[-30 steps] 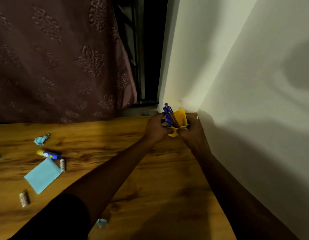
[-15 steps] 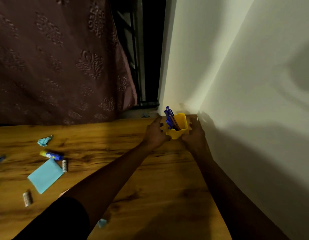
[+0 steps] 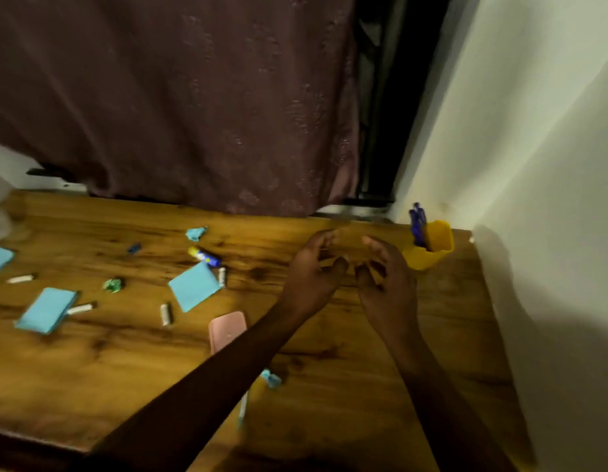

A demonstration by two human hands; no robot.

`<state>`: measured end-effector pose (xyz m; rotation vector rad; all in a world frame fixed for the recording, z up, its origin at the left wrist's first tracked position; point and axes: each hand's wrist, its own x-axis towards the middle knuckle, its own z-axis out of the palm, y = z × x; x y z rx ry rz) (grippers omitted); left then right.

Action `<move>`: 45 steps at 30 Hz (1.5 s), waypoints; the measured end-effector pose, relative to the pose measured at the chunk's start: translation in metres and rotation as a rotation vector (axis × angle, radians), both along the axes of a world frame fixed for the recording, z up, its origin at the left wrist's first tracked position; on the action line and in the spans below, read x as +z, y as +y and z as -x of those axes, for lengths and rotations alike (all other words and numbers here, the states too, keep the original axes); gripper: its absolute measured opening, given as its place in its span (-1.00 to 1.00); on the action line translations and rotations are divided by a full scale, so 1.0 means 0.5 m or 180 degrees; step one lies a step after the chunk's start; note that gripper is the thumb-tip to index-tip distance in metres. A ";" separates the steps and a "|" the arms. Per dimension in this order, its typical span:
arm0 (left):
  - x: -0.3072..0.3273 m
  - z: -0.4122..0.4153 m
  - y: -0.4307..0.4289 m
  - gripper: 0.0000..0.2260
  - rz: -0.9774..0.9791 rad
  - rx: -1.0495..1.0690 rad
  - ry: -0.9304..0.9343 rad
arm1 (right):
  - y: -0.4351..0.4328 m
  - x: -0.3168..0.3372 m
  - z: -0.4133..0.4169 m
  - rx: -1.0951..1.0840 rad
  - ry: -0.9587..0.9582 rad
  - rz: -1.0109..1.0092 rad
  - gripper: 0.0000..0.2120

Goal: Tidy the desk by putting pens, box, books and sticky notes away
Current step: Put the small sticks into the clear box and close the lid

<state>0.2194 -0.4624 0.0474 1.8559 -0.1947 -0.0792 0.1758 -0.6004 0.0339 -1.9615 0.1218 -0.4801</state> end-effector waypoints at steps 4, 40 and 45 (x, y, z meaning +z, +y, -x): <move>0.013 0.045 0.123 -0.59 0.0131 0.0430 -0.0036 | 0.124 0.022 0.018 0.0317 0.0101 -0.0215 -0.63; 0.077 0.255 1.234 -0.64 0.0076 0.2412 -0.0251 | 1.127 0.083 0.010 0.1883 0.0402 -0.0665 -0.64; 0.086 0.165 1.323 -0.63 -0.0072 0.2532 -0.0214 | 1.206 0.074 -0.079 0.1937 0.0418 -0.0696 -0.67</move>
